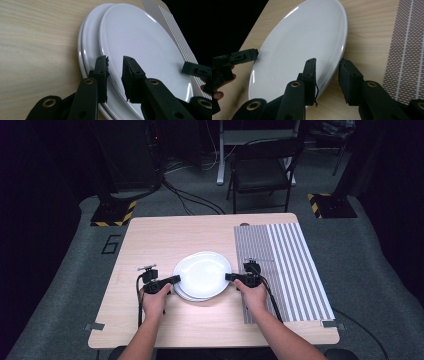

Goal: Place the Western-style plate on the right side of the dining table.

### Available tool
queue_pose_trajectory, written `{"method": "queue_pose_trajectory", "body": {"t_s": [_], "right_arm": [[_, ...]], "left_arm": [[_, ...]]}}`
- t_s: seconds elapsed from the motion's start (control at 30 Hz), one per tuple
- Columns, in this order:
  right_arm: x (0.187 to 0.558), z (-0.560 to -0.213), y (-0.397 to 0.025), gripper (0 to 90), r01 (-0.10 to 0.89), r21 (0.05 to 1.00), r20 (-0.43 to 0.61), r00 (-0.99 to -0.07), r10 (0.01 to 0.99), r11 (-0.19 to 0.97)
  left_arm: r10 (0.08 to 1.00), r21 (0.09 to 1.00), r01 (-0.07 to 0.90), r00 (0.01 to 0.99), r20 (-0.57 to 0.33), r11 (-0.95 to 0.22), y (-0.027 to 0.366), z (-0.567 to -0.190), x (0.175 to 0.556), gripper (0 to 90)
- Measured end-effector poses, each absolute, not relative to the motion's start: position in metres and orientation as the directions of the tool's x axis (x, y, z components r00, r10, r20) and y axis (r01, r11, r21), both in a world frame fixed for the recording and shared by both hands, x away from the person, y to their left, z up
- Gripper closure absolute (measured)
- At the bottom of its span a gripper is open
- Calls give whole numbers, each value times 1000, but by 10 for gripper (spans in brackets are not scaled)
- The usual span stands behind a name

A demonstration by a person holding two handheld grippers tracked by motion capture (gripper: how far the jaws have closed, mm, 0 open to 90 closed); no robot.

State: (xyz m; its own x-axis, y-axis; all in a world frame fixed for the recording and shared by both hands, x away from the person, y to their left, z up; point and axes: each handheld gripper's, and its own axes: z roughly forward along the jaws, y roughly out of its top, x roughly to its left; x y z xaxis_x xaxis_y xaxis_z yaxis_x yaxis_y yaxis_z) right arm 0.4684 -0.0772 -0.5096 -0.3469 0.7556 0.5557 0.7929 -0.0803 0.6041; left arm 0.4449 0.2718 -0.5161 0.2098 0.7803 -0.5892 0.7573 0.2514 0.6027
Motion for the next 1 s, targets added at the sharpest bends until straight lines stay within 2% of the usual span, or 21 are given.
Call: {"method": "queue_pose_trajectory", "body": {"t_s": [0.3, 0.53, 0.73, 1.0], "right_arm": [[468, -506, -89, 675, 778, 618, 558, -338, 758, -108], [462, -502, -92, 628, 771, 627, 548, -337, 765, -110], [446, -506, -96, 617, 793, 593, 593, -313, 742, -139], [433, -510, -89, 620, 806, 577, 614, -319, 722, -135]], "left_arm": [[759, 591, 764, 218, -614, 259, 263, -519, 446, 717], [754, 571, 776, 198, -626, 270, 254, -521, 441, 687], [732, 528, 797, 168, -661, 294, 253, -521, 442, 669], [725, 550, 779, 187, -663, 301, 248, -525, 439, 675]]}}
